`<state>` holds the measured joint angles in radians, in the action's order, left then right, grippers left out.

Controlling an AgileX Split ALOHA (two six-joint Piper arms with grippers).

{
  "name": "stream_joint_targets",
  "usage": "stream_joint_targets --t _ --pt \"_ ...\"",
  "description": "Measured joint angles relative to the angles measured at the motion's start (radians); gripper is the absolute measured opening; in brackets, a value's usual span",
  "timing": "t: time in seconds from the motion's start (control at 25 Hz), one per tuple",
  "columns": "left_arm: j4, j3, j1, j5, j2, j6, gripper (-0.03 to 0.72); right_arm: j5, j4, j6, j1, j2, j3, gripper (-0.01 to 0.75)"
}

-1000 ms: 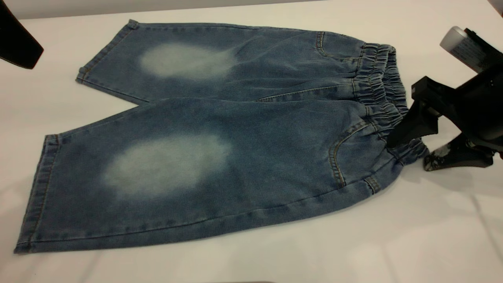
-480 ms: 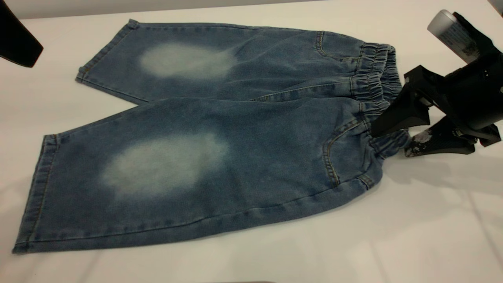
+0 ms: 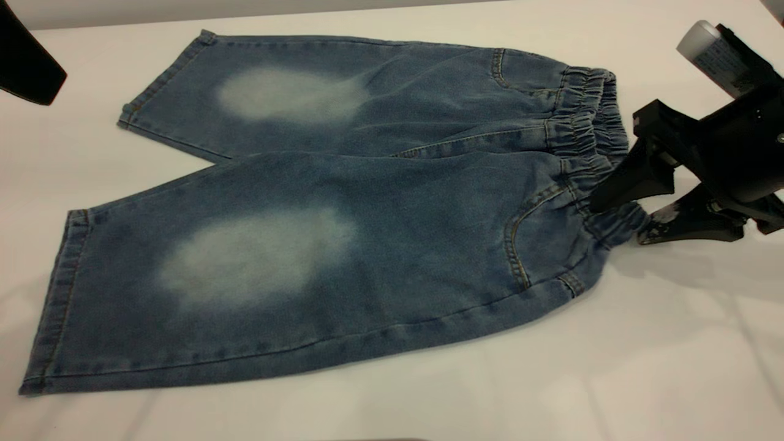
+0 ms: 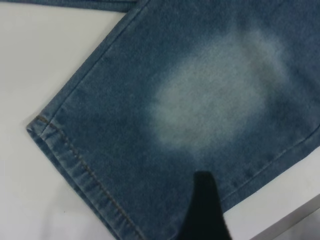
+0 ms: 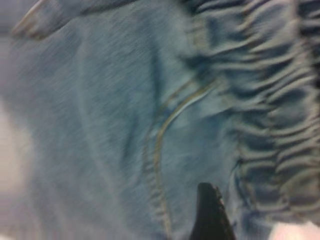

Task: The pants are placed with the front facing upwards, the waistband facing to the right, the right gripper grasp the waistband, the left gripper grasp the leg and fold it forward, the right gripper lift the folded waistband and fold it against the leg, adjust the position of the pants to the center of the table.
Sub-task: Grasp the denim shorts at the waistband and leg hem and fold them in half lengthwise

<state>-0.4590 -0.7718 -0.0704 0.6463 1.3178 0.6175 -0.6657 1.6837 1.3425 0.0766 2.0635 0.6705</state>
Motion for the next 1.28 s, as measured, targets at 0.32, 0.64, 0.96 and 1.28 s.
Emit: stream_joint_targets --t 0.32,0.64,0.96,1.28 --pt "0.0 0.0 0.0 0.0 0.0 0.0 0.496 0.048 0.007 -0.006 0.0 0.031 0.005 0.44" --pt "0.0 0.0 0.0 0.001 0.0 0.0 0.496 0.047 0.078 0.086 0.0 0.031 0.006 0.437" --pt "0.012 0.0 0.0 0.004 0.001 0.001 0.496 0.031 0.073 0.096 0.0 0.031 0.007 0.175" --pt "0.219 0.091 0.0 0.02 0.106 0.001 0.496 0.021 0.082 0.108 0.0 0.031 0.007 0.048"
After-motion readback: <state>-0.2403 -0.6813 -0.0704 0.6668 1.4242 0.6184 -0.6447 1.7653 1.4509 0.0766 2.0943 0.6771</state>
